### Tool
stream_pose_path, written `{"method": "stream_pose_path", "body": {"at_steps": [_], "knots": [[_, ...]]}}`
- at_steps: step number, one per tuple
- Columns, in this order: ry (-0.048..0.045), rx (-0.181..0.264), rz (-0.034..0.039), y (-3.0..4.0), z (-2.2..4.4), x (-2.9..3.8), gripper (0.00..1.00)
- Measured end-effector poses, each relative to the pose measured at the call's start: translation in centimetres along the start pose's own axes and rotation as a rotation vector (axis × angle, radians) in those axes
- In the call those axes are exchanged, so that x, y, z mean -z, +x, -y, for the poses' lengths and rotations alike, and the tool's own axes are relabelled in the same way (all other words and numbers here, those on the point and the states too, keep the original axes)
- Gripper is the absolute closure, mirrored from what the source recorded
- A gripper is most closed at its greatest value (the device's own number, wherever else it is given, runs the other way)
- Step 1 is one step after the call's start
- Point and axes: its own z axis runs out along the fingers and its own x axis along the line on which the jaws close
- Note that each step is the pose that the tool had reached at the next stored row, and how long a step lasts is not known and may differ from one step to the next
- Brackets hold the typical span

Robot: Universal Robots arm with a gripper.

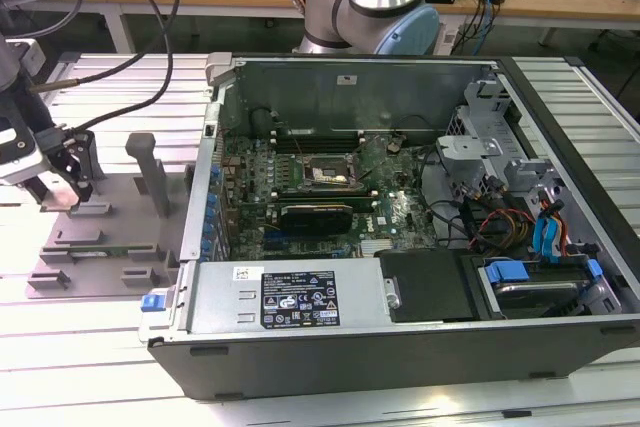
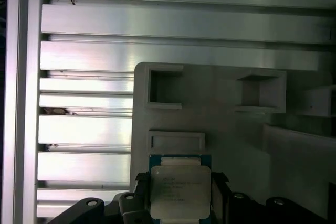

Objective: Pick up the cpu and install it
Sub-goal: 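Pick up the cpu and move it towards the insertion slot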

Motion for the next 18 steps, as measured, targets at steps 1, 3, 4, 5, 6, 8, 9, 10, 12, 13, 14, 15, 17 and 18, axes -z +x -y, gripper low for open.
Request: {"method": "stream_pose_path", "body": {"at_steps": [1,3,4,5,6,8,9,10,12,13,14,15,17,18], "knots": [[0.0001,0.000,0.0000,0.00,0.00,0.12,0.45],[0.0001,0.000,-0.0001,-0.01,0.00,0.22,0.45],[0.0000,0.000,0.0000,-0.01,0.00,0.34,0.45],[0.0002,0.000,0.0000,-0.02,0.00,0.57,0.45],[0.0004,0.000,-0.0001,-0.02,0.00,0.72,0.45],[0.0004,0.000,-0.0001,-0.02,0.00,0.84,0.45],[0.0005,0.000,-0.0001,-0.03,0.00,0.95,0.45],[0.0007,0.000,-0.0002,-0.03,0.00,1.02,0.45],[0.0008,0.000,-0.0001,-0.03,0.00,1.15,0.45],[0.0008,0.000,-0.0001,-0.04,0.00,1.22,0.45],[0.0010,0.000,-0.0002,-0.04,0.00,1.28,0.45],[0.0010,0.000,0.0000,-0.04,0.00,1.35,0.45],[0.0016,0.000,-0.0001,-0.05,0.00,1.60,0.45],[0.0020,0.000,-0.0002,-0.05,0.00,1.71,0.45]]}}
